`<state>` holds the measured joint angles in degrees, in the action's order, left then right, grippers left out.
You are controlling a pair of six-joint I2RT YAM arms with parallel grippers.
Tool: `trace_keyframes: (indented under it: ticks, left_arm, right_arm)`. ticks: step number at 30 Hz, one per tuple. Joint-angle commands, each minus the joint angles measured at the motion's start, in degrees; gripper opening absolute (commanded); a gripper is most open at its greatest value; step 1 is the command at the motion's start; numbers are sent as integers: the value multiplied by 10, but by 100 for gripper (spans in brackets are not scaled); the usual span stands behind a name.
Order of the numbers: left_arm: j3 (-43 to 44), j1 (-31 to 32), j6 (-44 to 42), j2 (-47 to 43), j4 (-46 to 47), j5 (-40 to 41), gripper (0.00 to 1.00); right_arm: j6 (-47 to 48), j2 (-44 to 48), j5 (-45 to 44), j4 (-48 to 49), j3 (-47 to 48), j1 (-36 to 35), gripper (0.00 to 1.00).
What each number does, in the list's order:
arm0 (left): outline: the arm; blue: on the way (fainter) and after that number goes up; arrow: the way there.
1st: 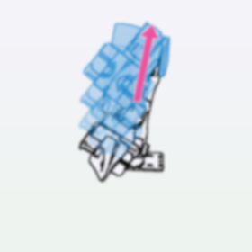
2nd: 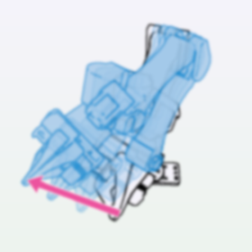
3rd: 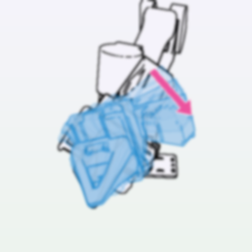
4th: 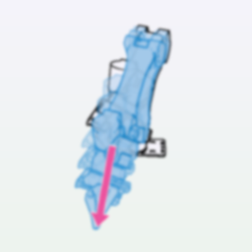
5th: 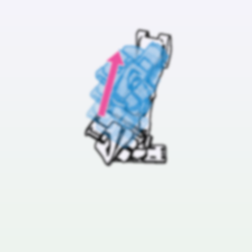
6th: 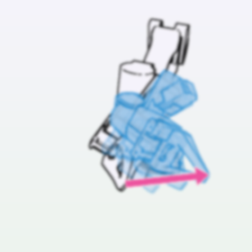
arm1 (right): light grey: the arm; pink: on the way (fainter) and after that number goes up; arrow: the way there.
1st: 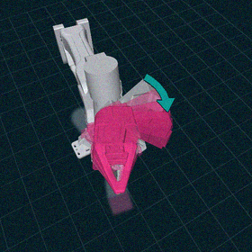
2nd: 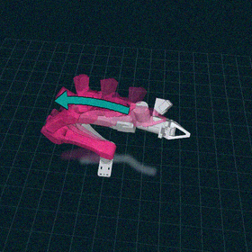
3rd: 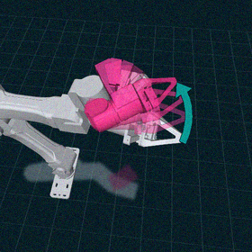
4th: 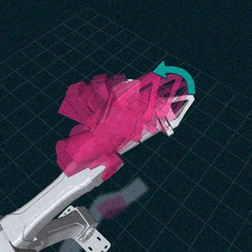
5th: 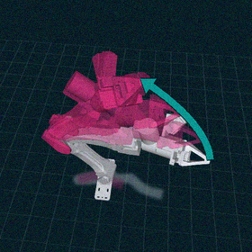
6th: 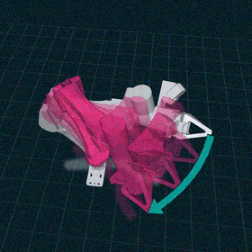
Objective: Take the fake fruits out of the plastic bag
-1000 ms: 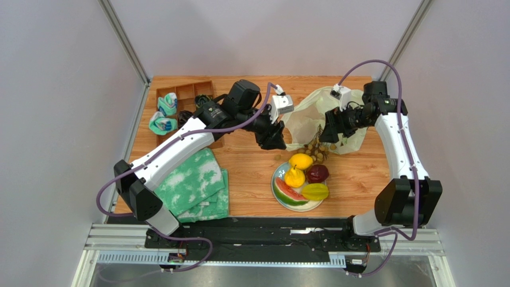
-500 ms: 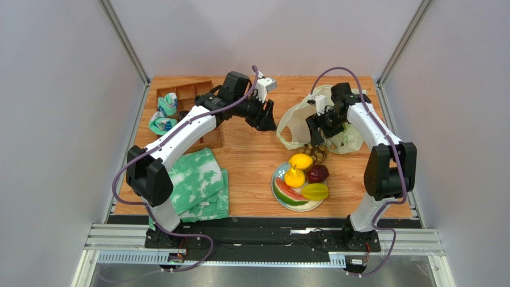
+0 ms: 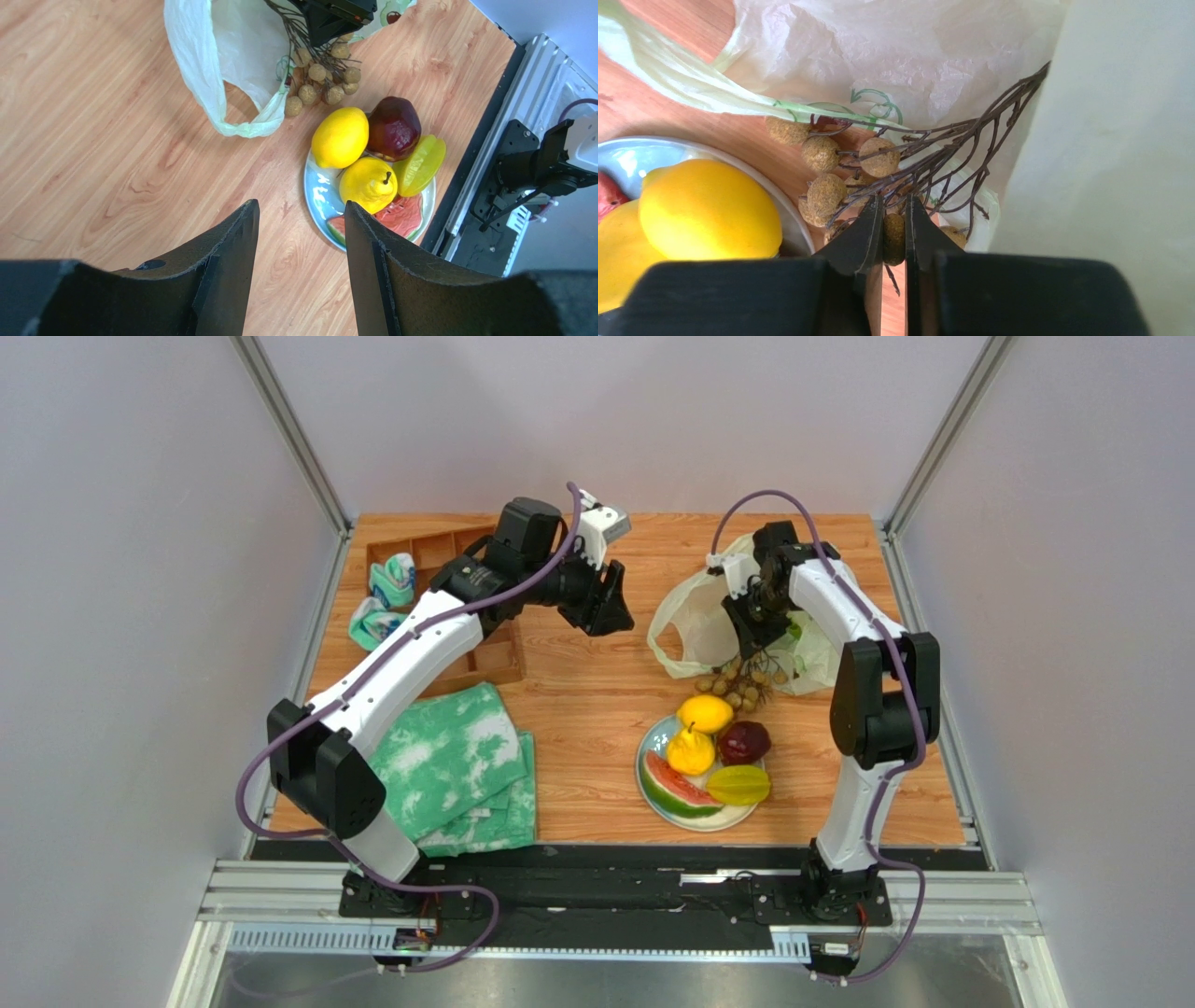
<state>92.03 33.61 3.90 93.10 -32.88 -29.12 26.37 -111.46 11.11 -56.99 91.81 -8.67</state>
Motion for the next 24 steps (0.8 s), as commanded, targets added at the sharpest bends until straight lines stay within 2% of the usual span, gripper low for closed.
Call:
trace_keyframes:
  ticks: [1,9,15,19,24]
  left_arm:
    - [6,-3,-28,-21,7,14,57]
    - [35,-22,-32,-20,12,11,57]
    - [58,-28,-28,-15,15,7,57]
    - [67,-28,-22,-17,17,0,57]
    - [61,-28,-27,-23,19,2,57]
  right_arm:
    - [10,26,13,-72,48,-6,3]
    - [52,201,94,-140,37,-9,0]
    - [83,270,181,-185,23,-15,1]
    - [98,306,188,-212,-14,-45,1]
    - [90,332,167,-168,-80,-86,2]
